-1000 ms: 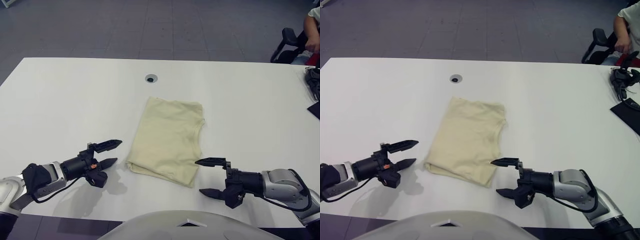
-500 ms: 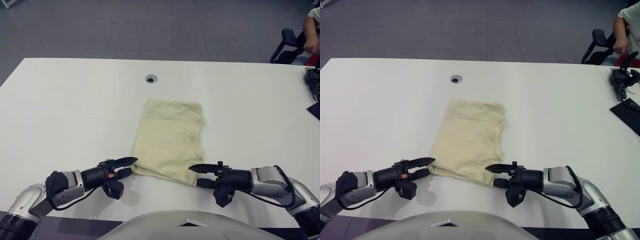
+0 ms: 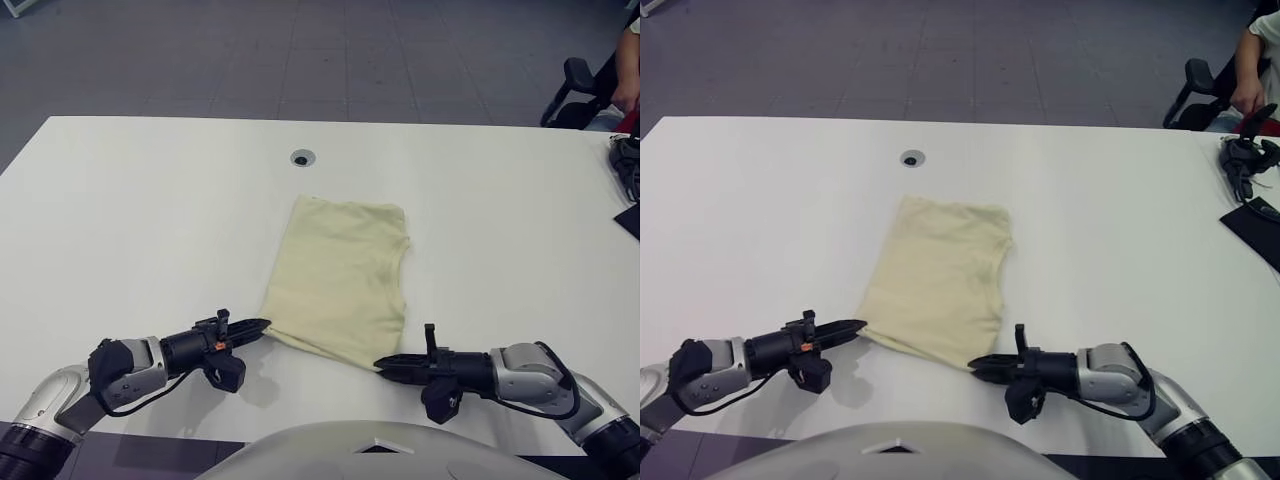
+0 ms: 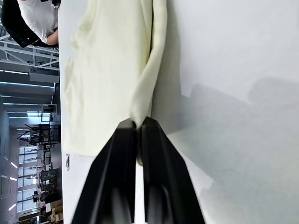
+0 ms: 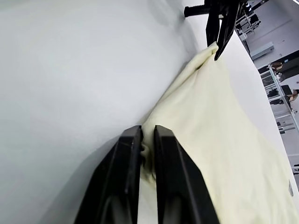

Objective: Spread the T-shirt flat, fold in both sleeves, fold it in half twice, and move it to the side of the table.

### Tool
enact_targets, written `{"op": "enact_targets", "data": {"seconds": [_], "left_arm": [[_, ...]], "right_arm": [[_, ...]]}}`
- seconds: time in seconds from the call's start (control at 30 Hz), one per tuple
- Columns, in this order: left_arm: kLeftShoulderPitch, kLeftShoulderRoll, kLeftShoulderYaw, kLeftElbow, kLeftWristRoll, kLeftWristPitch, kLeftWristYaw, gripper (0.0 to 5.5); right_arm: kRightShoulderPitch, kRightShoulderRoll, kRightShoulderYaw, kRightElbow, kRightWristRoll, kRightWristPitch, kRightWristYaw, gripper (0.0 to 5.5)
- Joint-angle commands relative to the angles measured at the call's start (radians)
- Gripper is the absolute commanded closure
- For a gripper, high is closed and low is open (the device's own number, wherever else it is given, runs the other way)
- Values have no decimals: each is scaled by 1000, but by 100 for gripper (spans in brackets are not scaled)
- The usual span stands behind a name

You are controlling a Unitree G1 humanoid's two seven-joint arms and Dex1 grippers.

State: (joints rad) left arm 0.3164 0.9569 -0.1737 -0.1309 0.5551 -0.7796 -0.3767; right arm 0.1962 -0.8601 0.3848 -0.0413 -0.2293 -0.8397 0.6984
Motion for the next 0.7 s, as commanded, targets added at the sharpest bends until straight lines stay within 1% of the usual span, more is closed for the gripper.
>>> {"op": "enact_targets", "data": {"seconds": [0.03, 0.07, 0.17, 0.23, 0.3, 0.37, 0.43, 0.5, 0.57, 0.7], "left_arm": [[83, 12, -41, -24, -56, 66, -95, 550], [102, 27, -36, -59, -118, 94, -128, 550], [194, 99, 10, -222, -341, 227, -239, 550], [296, 163, 56, -332, -506, 324, -320, 550], [369, 204, 143, -398, -609, 376, -378, 550], [429, 217, 250, -459, -700, 403, -426, 550], [496, 203, 348, -530, -781, 431, -472, 550], [563, 193, 416, -586, -840, 445, -544, 550], [617, 179, 467, -631, -886, 462, -614, 550], [596, 152, 525, -649, -895, 482, -676, 550]], "right_arm": [[-37, -10, -3, 35, 70, 40, 41, 548], [-27, -23, 3, 14, 132, 82, 73, 548], [29, -88, 11, -120, 472, 284, 210, 548], [68, -167, -3, -234, 698, 426, 319, 548], [113, -244, -48, -330, 890, 530, 408, 548], [157, -293, -116, -394, 1024, 581, 459, 549], [194, -321, -193, -437, 1126, 622, 503, 549], [233, -325, -269, -468, 1188, 664, 526, 549], [269, -318, -325, -491, 1197, 698, 549, 549], [291, -279, -383, -514, 1162, 747, 572, 549]]}}
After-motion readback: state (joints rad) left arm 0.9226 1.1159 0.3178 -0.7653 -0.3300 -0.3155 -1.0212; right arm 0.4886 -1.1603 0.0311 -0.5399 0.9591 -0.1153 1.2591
